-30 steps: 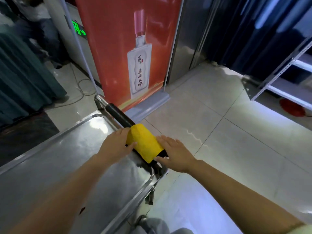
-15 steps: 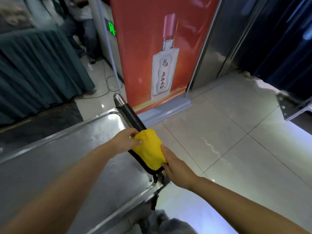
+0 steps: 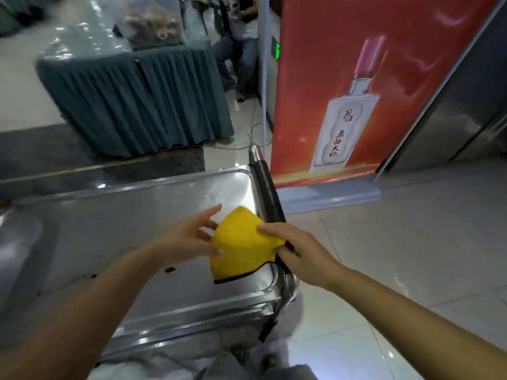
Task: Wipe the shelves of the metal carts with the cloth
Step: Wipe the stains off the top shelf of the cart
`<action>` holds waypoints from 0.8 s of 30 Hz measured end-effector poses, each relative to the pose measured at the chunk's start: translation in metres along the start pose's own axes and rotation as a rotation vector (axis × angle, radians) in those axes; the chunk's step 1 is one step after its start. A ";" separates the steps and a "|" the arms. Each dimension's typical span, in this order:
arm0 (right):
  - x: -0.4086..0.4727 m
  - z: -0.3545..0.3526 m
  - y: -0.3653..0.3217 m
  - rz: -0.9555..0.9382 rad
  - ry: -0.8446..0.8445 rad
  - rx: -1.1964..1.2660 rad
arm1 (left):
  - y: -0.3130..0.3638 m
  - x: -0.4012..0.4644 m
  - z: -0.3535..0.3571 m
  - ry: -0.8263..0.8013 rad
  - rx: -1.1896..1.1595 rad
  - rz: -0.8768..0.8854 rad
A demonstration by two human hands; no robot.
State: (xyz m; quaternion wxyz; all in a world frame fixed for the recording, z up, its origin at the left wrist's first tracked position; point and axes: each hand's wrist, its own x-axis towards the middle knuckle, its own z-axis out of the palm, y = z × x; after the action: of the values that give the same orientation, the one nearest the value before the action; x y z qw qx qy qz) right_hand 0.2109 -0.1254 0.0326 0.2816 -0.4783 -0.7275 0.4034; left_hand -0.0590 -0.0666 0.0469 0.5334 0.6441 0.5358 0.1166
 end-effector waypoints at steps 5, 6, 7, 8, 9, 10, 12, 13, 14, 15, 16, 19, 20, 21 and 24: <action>0.019 0.043 -0.006 0.131 -0.223 0.180 | -0.053 -0.042 0.014 0.142 0.405 0.074; 0.020 0.054 -0.005 0.156 -0.248 0.189 | -0.062 -0.050 0.019 0.123 0.365 0.033; 0.021 0.064 -0.005 0.175 -0.263 0.198 | -0.070 -0.055 0.023 0.105 0.322 -0.006; 0.022 0.072 -0.005 0.190 -0.271 0.209 | -0.077 -0.058 0.026 0.089 0.307 -0.038; 0.022 0.079 -0.006 0.206 -0.274 0.229 | -0.083 -0.061 0.029 0.064 0.309 -0.060; 0.023 0.085 -0.007 0.221 -0.269 0.249 | -0.089 -0.062 0.032 0.038 0.321 -0.078; 0.029 0.093 -0.008 0.242 -0.225 0.249 | -0.099 -0.062 0.038 0.005 0.276 -0.101; 0.032 0.096 -0.008 0.252 -0.202 0.246 | -0.104 -0.061 0.041 0.007 0.207 -0.122; 0.035 0.100 -0.008 0.259 -0.191 0.253 | -0.109 -0.059 0.042 0.018 0.139 -0.139; 0.038 0.103 -0.008 0.268 -0.191 0.265 | -0.114 -0.057 0.043 0.036 0.109 -0.142; 0.040 0.106 -0.007 0.279 -0.196 0.275 | -0.119 -0.055 0.042 0.054 0.122 -0.132; 0.044 0.112 -0.005 0.319 -0.163 0.308 | -0.134 -0.051 0.038 0.059 0.052 -0.095; 0.045 0.112 -0.003 0.330 -0.135 0.323 | -0.139 -0.049 0.038 0.064 0.015 -0.079; 0.046 0.113 -0.002 0.342 -0.113 0.325 | -0.143 -0.047 0.038 0.082 0.004 -0.063; 0.049 0.116 0.004 0.370 -0.106 0.266 | -0.157 -0.037 0.037 0.150 0.020 -0.035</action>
State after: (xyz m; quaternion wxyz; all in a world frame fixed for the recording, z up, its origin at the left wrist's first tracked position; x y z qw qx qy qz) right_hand 0.1013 -0.1159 -0.0300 0.2247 -0.5404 -0.5816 0.5650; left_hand -0.1357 -0.1394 -0.0797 0.4874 0.6294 0.5863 0.1499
